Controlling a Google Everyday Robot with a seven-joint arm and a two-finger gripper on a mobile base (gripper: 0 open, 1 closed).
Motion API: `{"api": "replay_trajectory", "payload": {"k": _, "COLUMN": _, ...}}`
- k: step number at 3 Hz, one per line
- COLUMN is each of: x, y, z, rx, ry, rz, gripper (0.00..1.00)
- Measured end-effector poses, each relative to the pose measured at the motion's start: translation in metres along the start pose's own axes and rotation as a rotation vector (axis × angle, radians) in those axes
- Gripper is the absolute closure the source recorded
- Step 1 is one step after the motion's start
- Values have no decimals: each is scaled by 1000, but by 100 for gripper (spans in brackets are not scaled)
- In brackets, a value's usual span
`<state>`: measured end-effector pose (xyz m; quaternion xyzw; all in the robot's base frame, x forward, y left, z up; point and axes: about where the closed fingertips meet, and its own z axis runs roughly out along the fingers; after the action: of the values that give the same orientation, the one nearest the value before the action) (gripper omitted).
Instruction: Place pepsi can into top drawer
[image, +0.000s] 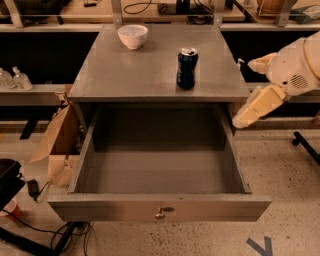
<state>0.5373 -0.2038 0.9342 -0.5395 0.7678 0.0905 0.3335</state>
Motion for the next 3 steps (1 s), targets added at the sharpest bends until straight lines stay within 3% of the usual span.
{"api": "replay_trajectory", "payload": {"k": 1, "x": -21, "y": -44, "z": 34, "rx": 54, "ry": -279, "rz": 42, "gripper": 0}}
{"api": "replay_trajectory", "payload": {"k": 2, "x": -42, "y": -74, "z": 49, "rx": 109, "ry": -497, "rz": 63, "gripper": 0}}
{"api": "replay_trajectory", "payload": {"k": 3, "x": -50, "y": -78, "z": 56, "rx": 111, "ry": -550, "rz": 62, "gripper": 0}}
